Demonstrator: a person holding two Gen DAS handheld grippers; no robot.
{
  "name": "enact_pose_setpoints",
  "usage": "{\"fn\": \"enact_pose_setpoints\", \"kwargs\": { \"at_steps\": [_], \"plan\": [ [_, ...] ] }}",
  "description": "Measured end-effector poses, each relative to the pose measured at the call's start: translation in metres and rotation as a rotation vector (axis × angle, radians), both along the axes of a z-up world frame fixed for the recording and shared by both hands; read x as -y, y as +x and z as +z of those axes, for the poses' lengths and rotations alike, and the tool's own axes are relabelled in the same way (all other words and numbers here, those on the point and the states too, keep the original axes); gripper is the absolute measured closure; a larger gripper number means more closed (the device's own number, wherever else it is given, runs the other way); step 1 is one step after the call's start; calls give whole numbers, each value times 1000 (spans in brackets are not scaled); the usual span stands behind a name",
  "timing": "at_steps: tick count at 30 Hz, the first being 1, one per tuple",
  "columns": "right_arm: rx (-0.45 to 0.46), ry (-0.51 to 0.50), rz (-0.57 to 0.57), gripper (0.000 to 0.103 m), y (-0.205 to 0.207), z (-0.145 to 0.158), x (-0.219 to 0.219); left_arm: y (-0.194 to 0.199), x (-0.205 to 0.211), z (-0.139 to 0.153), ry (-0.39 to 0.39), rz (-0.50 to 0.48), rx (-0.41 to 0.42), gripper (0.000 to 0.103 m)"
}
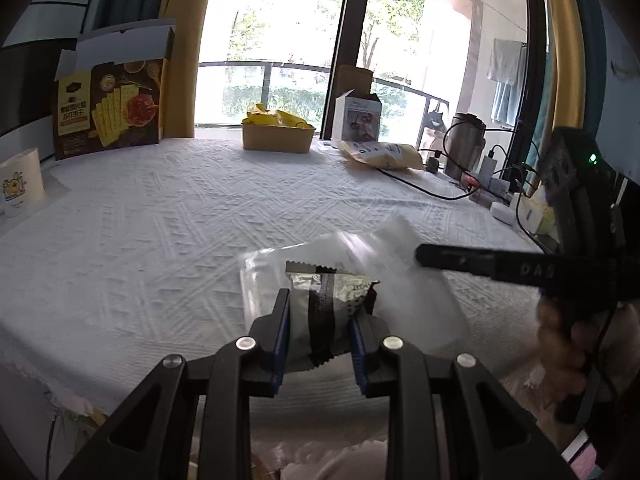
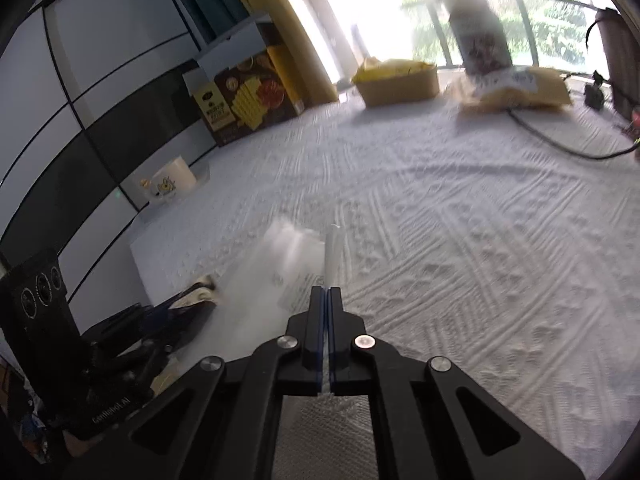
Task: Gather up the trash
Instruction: 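Grasp the small bag with the wrapped snack with the left gripper and lift it, then carry the snack bag and clear bag over the yellow bucket with both grippers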
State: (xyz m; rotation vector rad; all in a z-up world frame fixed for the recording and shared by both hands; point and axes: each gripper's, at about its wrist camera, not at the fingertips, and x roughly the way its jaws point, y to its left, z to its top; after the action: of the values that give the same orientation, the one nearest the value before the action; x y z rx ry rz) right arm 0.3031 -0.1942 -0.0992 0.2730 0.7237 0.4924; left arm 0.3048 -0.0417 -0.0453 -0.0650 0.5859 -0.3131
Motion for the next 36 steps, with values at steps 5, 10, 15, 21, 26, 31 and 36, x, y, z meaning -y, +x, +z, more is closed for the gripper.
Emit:
{"fn": "enact_pose_setpoints", "kwargs": {
  "at_steps": [5, 10, 15, 21, 26, 31, 36],
  "plan": [
    [54, -35, -15, 102, -9, 14, 2, -6, -12, 6, 9, 30, 17, 77],
    [158, -84, -22, 102, -25, 41, 1, -26, -32, 22, 28, 72, 56, 77],
    [265, -106, -2, 102, -46, 74, -7, -55, -54, 43, 38, 126, 97, 77],
    [356, -105, 36, 102, -72, 106, -24, -97, -75, 65, 56, 193, 138, 77],
    [411, -99, 96, 102, -97, 125, -41, -132, -96, 74, 72, 259, 151, 77],
    [458, -98, 148, 102, -119, 139, -62, -157, -115, 73, 75, 312, 143, 77],
    [476, -80, 205, 102, -139, 146, -81, -180, -128, 68, 75, 346, 129, 77]
  ]
}}
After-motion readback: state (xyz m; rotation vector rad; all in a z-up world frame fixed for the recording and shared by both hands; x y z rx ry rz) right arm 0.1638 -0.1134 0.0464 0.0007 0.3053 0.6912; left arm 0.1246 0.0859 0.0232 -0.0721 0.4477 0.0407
